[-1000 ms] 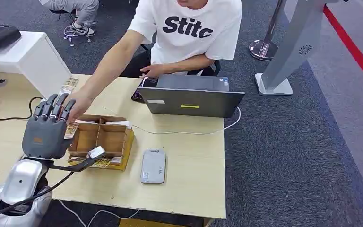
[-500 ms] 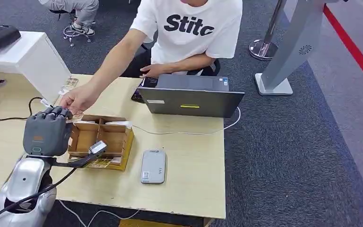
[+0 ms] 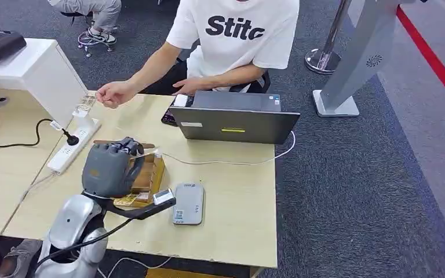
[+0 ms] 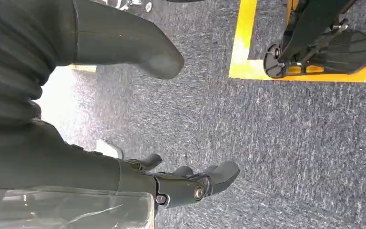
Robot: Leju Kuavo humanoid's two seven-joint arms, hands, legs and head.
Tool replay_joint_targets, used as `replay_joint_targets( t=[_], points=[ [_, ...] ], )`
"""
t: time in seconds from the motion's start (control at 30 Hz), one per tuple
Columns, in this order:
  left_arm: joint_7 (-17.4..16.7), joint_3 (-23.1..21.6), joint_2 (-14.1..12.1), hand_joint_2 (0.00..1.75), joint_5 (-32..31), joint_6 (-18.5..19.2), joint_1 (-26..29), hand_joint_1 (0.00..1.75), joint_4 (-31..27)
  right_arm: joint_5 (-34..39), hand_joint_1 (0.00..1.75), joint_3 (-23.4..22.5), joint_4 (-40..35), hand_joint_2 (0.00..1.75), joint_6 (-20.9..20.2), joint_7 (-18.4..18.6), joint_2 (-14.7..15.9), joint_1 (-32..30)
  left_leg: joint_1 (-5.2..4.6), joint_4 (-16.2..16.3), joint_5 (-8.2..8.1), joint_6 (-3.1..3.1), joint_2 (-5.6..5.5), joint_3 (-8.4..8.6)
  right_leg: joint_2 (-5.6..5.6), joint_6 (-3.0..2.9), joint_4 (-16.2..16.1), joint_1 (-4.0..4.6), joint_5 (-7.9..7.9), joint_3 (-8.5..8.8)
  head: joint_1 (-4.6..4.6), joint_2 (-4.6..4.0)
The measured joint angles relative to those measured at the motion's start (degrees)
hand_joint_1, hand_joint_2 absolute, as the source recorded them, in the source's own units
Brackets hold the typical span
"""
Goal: Pass the card to the sensor for recognition and then transmit it.
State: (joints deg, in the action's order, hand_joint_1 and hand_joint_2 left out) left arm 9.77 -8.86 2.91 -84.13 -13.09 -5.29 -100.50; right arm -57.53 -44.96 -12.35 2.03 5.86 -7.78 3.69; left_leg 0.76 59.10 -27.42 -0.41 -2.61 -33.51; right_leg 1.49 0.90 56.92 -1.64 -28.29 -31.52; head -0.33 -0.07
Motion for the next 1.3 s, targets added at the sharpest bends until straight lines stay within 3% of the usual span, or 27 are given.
replay_joint_targets(
  t=[0.17, 0.47, 0.77, 1.17, 1.3],
  points=[
    [0.7, -4.8, 0.7, 1.75, 0.9, 1.0, 0.0, 1.75, 2.1, -0.6, 0.00, -0.6, 0.0, 1.75, -0.1, 0.0, 0.0, 0.0, 0.02, 0.0, 0.00, 0.00, 0.00, 0.02, 0.00, 0.00, 0.0, 0.01, 0.00, -0.02, 0.00, 0.00],
    [-1.3, -10.7, 0.0, 1.75, -0.8, 2.5, -0.2, 1.75, 12.9, -2.1, 0.00, -1.3, 0.0, 1.75, -0.2, -0.1, 0.0, 0.0, 0.02, 0.0, 0.00, 0.00, 0.02, 0.00, 0.02, -0.01, 0.0, 0.01, -0.01, -0.02, 0.00, 0.00],
    [-2.8, -11.3, -1.3, 1.75, -2.4, 1.5, -0.9, 1.75, 24.2, -3.8, 0.00, -1.7, 0.0, 1.75, -0.6, -0.5, 0.0, 0.0, 0.03, 0.0, 0.00, -0.01, 0.02, 0.00, 0.02, -0.01, 0.0, 0.02, -0.01, -0.02, -0.02, 0.00],
    [-2.5, -11.3, -1.1, 1.75, -2.3, -1.0, -2.0, 1.75, 30.4, -4.6, 0.00, -1.8, 0.0, 1.75, -1.0, -0.5, 0.0, 0.0, 0.02, 0.0, 0.01, 0.00, 0.00, 0.09, -0.01, 0.00, 0.0, 0.01, -0.01, 0.11, 0.00, 0.00],
    [-2.5, -11.3, -0.6, 1.75, -3.0, -4.5, -2.3, 1.75, 30.8, -5.0, 0.00, -2.2, 0.0, 1.75, -1.0, -0.4, 0.0, 0.0, 0.02, 0.0, 0.07, 0.04, -0.01, 0.11, -0.02, 0.01, 0.0, 0.02, 0.01, 0.13, 0.00, 0.00]
  ],
)
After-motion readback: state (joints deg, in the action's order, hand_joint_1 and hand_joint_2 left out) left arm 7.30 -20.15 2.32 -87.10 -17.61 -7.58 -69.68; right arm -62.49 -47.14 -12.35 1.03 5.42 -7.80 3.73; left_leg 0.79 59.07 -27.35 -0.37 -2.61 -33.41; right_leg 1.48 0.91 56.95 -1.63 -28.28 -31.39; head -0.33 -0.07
